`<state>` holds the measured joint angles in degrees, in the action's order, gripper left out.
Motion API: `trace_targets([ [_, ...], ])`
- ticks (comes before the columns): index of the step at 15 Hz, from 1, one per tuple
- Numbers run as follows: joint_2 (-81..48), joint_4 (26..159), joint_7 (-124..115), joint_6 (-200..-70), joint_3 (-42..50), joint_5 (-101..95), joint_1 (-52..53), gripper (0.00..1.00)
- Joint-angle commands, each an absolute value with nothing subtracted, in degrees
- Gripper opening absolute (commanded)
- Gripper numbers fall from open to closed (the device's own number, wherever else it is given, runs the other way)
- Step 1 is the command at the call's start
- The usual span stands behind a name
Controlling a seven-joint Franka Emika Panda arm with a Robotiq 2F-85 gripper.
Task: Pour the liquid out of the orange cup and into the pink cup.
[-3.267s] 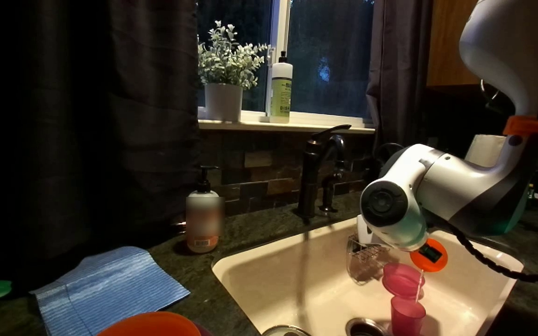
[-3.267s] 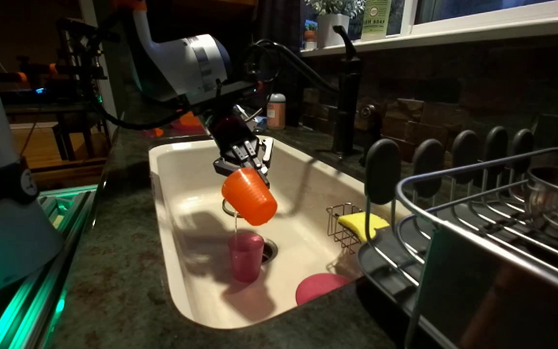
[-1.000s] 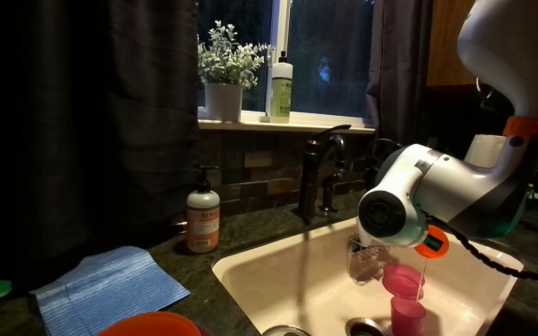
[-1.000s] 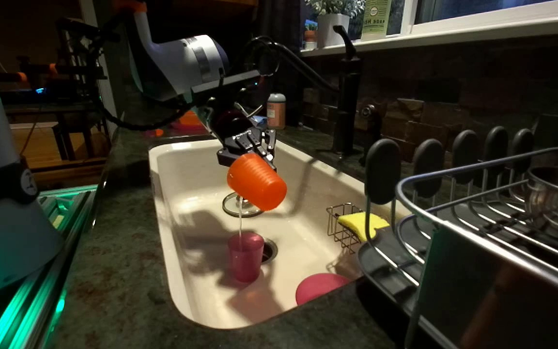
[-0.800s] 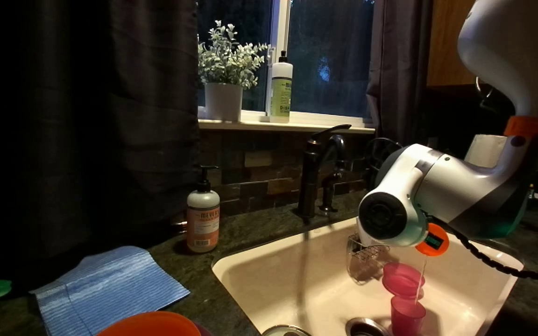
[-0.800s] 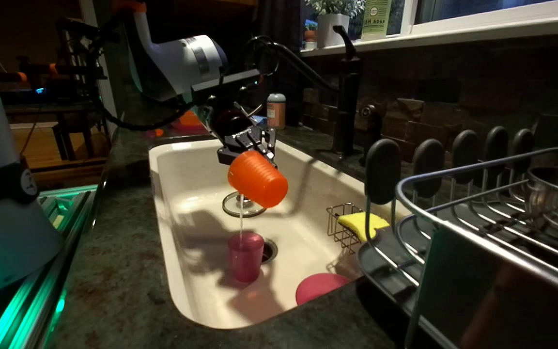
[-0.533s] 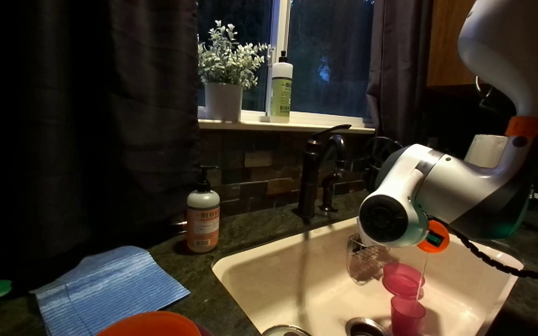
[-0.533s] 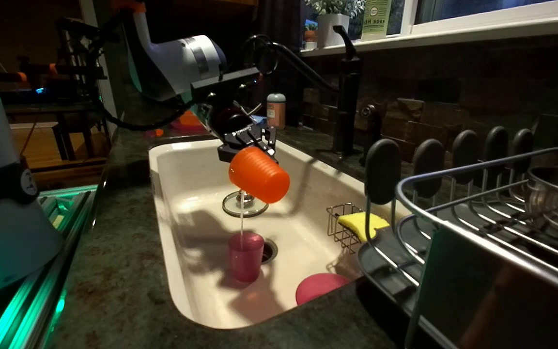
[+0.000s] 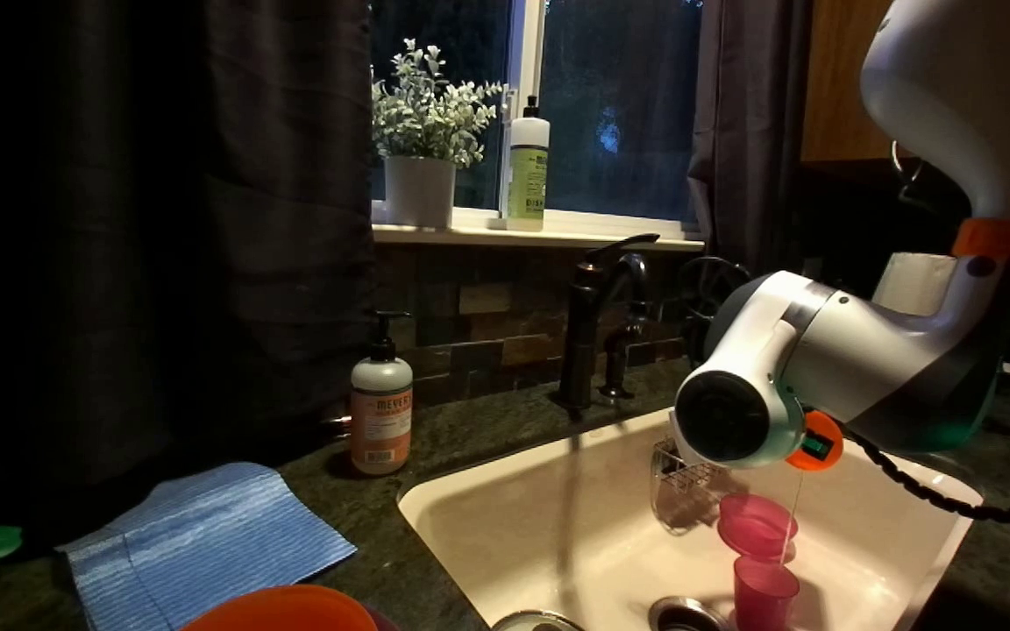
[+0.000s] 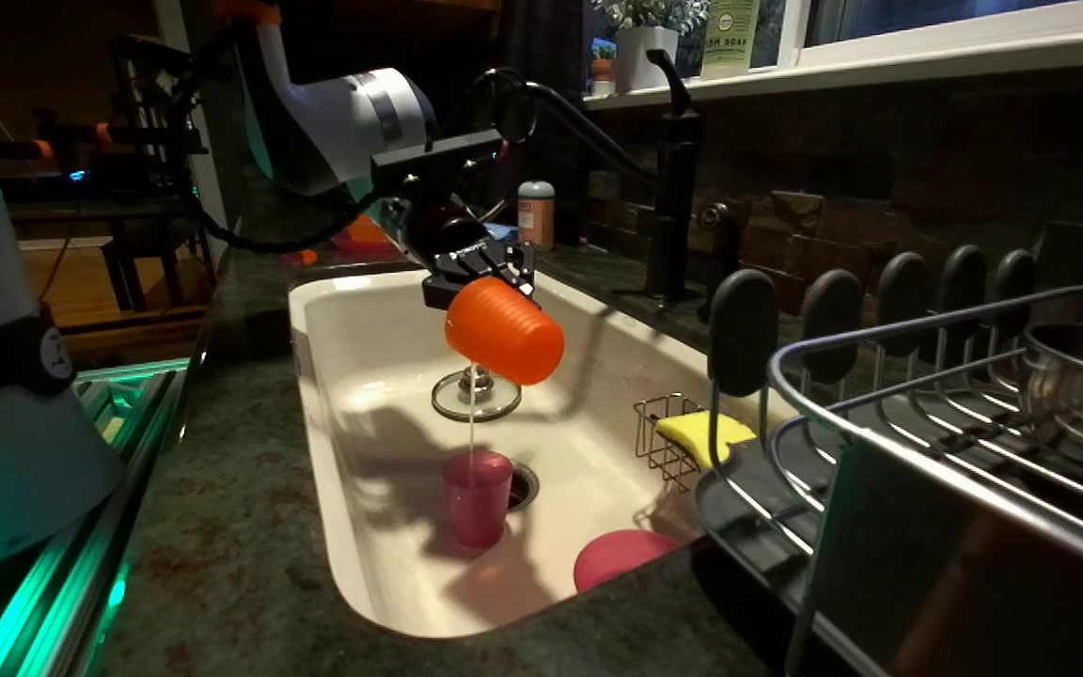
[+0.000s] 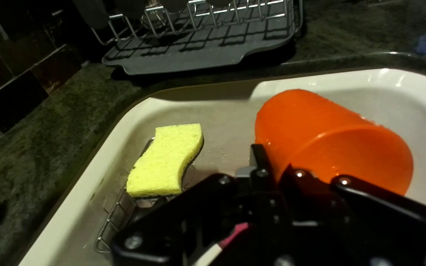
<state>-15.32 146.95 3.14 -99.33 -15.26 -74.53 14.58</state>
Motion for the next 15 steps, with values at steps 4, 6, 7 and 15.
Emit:
trace_targets([
  [4,-15.7,147.1,4.4,-97.2,-16.1,-76.2,15.2,0.01],
  [6,-15.7,147.1,4.5,-97.4,-16.1,-76.2,15.2,0.01],
  [7,-15.7,147.1,4.6,-97.4,-16.2,-76.3,15.3,0.01],
  [15,-15.8,146.8,4.8,-98.6,-16.2,-76.1,14.9,0.01],
])
